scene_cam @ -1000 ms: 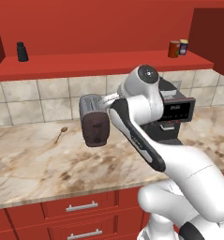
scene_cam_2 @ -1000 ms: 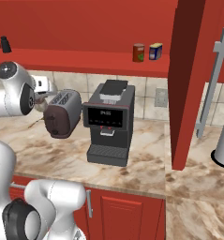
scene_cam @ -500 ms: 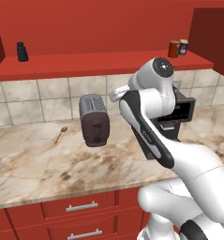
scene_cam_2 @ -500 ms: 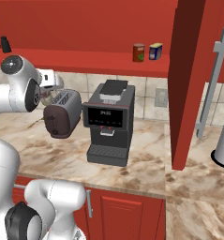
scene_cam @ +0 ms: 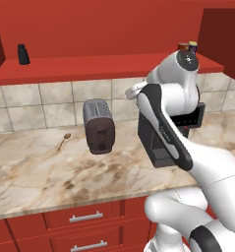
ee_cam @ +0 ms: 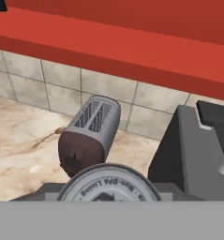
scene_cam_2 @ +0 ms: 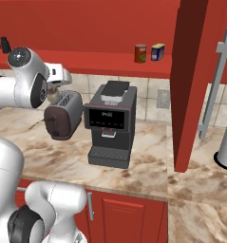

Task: Pick the cans from the counter and place them in their designated side in the cabinet.

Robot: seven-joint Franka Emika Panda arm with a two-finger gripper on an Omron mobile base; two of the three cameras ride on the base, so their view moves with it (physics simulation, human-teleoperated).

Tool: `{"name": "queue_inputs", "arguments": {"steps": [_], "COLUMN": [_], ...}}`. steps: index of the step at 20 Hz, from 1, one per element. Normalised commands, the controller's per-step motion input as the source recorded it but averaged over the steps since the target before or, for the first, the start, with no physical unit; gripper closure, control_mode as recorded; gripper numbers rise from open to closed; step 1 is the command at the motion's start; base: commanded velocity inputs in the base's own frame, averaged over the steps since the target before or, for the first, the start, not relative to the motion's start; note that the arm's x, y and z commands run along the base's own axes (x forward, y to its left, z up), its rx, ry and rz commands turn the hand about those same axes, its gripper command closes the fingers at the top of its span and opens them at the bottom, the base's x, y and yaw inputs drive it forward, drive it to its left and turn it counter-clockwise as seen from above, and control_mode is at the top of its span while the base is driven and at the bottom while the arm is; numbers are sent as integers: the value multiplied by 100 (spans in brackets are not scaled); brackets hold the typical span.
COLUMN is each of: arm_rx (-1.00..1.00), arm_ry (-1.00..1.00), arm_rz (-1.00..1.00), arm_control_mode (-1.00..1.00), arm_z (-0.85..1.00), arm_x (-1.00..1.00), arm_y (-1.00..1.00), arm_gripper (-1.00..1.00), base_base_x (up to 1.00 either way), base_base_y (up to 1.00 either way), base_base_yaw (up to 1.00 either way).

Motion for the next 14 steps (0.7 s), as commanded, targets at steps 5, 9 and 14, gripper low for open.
{"name": "queue_inputs", "arguments": {"steps": [5,9,14], "arm_rx": [0,0,0], "arm_ry": [0,-2,-3], "arm_rz": [0,0,-1], "arm_control_mode": [-100,-100,-100], "arm_z": [19,19,18], "arm_x": [-7,-6,-7], "arm_y": [-29,-27,-22], "arm_gripper": [100,100,100], "base_base_x": [0,0,0], "base_base_y": [0,0,0], "base_base_yaw": [0,0,0]}}
